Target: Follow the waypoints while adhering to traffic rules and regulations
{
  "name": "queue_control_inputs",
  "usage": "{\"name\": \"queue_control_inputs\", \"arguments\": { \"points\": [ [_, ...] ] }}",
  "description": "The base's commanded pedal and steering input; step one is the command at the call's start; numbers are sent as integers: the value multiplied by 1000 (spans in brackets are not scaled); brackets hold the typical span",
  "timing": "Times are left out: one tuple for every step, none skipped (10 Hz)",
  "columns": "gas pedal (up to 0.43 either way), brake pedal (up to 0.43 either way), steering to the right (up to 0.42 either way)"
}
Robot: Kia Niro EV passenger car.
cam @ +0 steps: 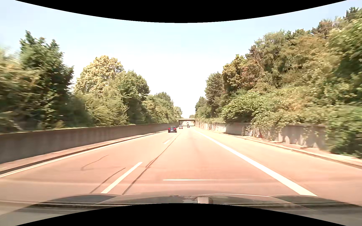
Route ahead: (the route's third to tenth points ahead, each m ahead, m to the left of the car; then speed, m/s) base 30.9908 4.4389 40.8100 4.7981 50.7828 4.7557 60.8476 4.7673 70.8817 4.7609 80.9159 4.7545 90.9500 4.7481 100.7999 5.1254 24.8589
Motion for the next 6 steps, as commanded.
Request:
{"name": "queue_control_inputs", "arguments": {
  "points": [
    [87,0,0],
    [87,0,0],
    [98,0,0],
    [98,0,0],
    [110,0,0],
    [118,0,0]
  ]
}}
